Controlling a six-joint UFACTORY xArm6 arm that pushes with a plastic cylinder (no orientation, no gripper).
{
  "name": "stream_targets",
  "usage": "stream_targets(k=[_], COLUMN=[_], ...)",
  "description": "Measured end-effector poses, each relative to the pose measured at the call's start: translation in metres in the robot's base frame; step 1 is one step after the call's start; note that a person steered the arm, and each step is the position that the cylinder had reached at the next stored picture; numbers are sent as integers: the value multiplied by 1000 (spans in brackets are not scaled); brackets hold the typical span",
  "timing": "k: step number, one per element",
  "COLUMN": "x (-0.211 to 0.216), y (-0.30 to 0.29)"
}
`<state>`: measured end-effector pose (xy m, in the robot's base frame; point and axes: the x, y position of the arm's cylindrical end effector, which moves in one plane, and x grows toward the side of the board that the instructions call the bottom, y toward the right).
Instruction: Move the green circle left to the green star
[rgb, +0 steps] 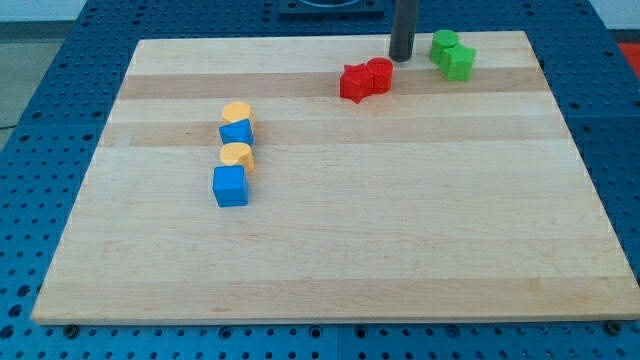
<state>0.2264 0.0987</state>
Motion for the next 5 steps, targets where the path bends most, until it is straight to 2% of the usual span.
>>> stream_targets(k=[1,2,5], x=[-32,-33,20], y=[12,55,68])
